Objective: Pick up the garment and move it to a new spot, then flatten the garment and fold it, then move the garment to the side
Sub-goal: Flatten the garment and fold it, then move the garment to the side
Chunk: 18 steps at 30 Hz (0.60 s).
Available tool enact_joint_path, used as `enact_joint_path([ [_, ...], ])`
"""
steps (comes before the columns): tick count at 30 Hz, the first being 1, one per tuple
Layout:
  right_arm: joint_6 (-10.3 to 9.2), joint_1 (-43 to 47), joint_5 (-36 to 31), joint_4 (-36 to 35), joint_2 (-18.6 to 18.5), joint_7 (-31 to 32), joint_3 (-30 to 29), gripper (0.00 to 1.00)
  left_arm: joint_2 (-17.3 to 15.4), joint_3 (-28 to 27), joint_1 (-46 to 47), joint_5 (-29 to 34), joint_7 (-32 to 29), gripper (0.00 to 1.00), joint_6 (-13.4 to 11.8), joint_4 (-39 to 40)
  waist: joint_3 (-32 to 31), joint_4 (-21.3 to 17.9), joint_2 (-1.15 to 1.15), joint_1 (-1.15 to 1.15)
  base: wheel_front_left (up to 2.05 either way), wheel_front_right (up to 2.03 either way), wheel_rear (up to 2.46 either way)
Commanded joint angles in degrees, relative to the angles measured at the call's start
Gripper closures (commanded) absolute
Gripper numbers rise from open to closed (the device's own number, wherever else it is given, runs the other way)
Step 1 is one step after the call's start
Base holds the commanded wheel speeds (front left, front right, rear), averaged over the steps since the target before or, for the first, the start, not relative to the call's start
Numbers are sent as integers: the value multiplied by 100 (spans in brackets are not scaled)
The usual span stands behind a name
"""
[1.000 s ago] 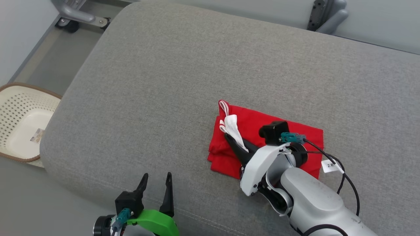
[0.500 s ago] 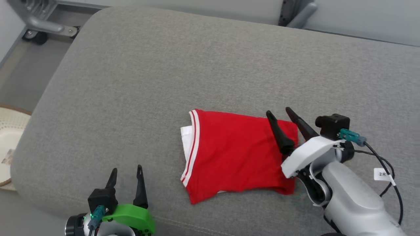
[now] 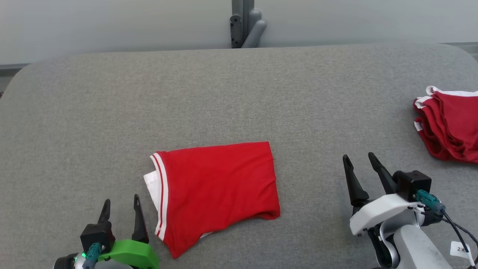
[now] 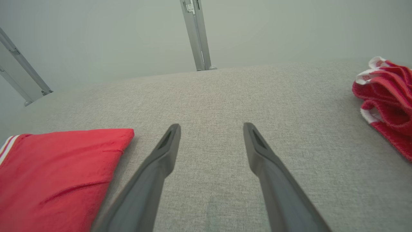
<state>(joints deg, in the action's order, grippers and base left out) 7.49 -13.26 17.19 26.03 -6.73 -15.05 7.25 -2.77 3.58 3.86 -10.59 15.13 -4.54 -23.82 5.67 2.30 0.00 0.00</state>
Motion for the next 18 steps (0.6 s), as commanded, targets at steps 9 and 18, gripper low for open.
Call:
enact_joint_path([
  [9, -1, 593, -458, -430, 260, -14, -391, 0, -28, -247, -325, 227, -2, 0, 108, -14, -464, -484, 0, 0, 0, 0, 0],
  [18, -1, 806, -581, -593, 346, -14, -384, 0, -28, -342, -514, 271, -2, 0, 132, 6, -557, -541, 0, 0, 0, 0, 0],
])
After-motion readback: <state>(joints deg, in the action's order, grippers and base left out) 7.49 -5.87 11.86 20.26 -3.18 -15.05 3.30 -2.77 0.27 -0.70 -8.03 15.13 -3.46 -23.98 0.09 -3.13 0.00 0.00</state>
